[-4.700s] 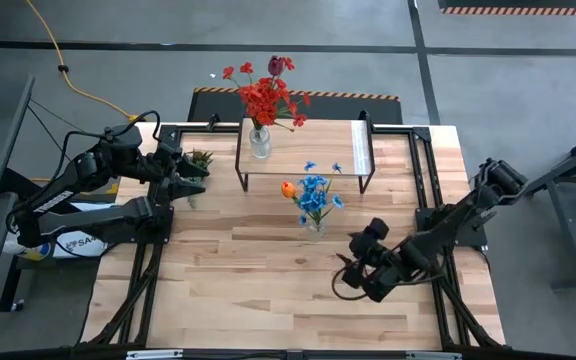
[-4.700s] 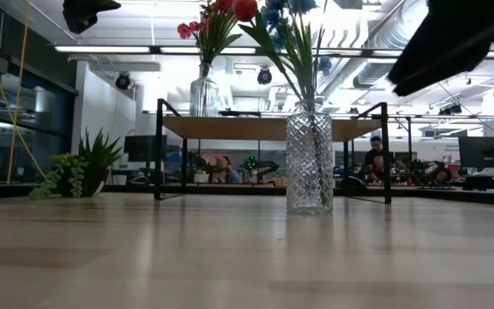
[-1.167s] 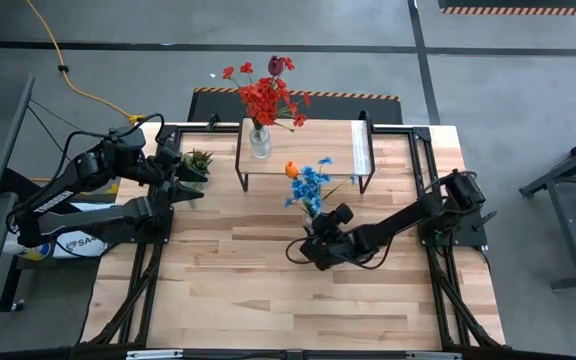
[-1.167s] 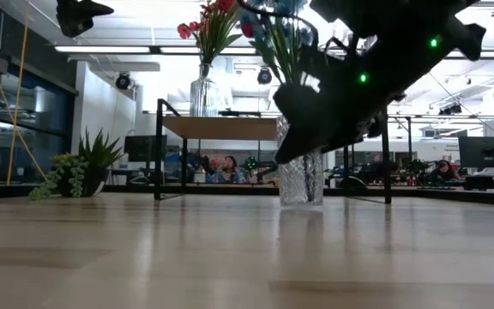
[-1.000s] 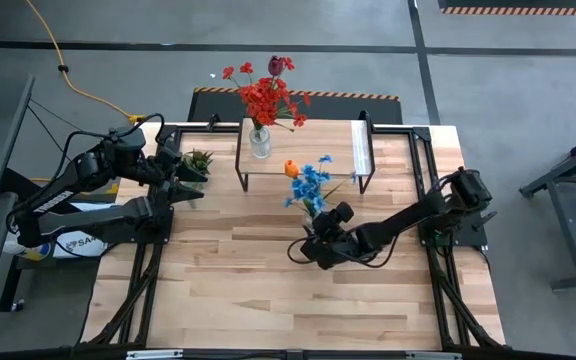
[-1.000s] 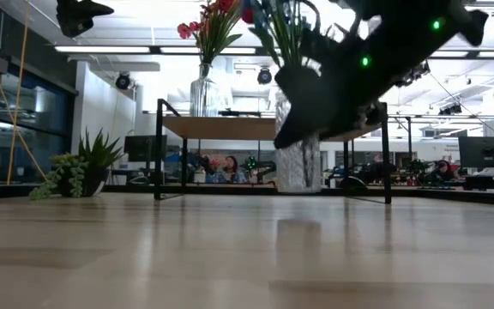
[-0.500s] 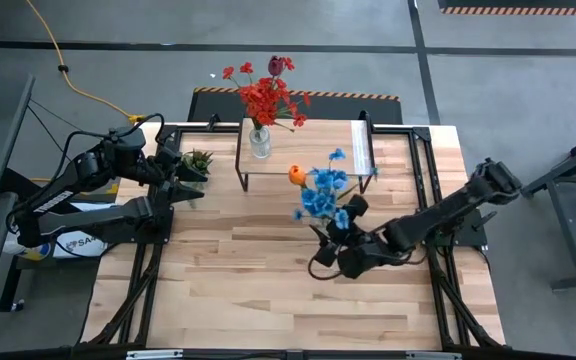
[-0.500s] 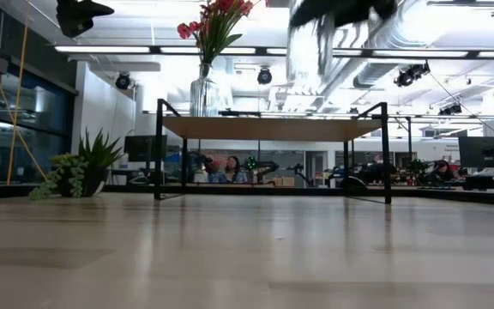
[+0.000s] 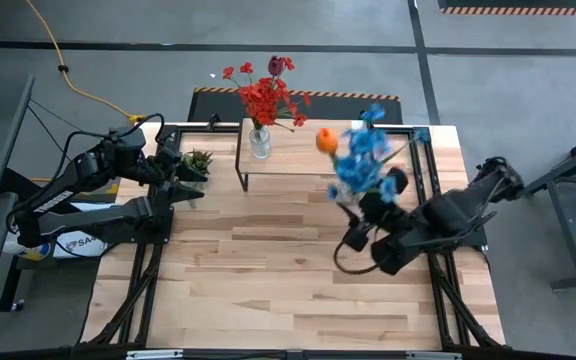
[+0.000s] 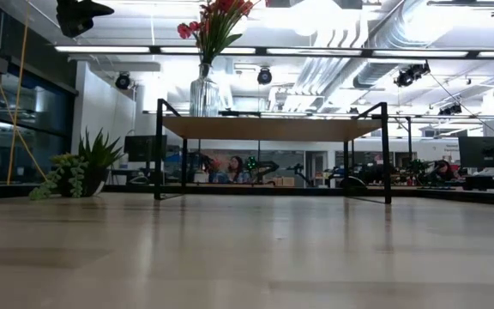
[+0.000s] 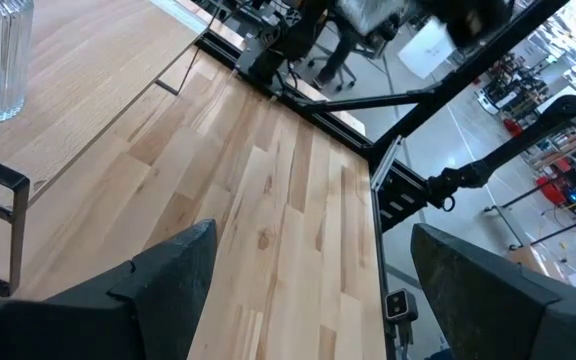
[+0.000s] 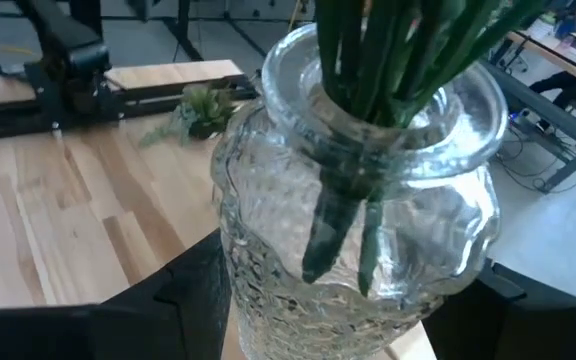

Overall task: Pick and place flowers into a vace then onto a shelf
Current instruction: Put the transparent vase on the shelf

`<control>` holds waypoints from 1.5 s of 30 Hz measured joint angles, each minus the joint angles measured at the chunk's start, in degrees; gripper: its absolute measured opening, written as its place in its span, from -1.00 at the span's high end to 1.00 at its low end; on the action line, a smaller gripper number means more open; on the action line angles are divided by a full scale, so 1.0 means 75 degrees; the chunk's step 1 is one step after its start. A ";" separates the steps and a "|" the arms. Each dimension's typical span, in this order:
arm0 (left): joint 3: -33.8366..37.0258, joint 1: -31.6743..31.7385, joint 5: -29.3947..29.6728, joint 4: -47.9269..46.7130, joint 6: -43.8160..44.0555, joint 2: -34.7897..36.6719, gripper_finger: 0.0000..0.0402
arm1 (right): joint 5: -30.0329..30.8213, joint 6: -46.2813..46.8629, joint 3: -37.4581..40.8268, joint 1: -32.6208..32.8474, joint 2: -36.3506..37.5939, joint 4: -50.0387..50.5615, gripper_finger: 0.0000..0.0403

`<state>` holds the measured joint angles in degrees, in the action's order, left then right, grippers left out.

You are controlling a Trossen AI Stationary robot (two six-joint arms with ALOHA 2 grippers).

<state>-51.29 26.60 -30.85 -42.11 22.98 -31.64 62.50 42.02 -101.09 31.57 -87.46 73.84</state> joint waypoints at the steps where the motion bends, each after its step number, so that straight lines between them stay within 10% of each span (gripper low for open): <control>1: 0.0000 0.0000 0.0000 0.0001 -0.0001 0.0000 -0.82 | -0.0002 0.0123 -0.0277 0.0015 0.0000 0.0345 -0.21; 8: 0.0000 0.0001 0.0000 0.0001 0.0000 0.0000 -0.82 | 0.0252 0.0296 -0.2055 -0.0212 0.0000 0.2170 -0.21; 22: 0.0000 0.0000 -0.0003 0.0080 0.0400 0.0000 -0.82 | 0.0139 -0.3225 -0.3762 -0.2605 0.0081 0.2165 -0.21; 45: 0.0000 0.0002 0.0064 0.0062 0.0437 0.0003 -0.82 | -0.4644 -0.6276 -0.3169 -0.7135 0.0082 -0.1614 -0.21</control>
<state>-51.29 26.61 -30.37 -41.65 26.26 -31.62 27.67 -5.05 -124.85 -21.95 -86.85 61.73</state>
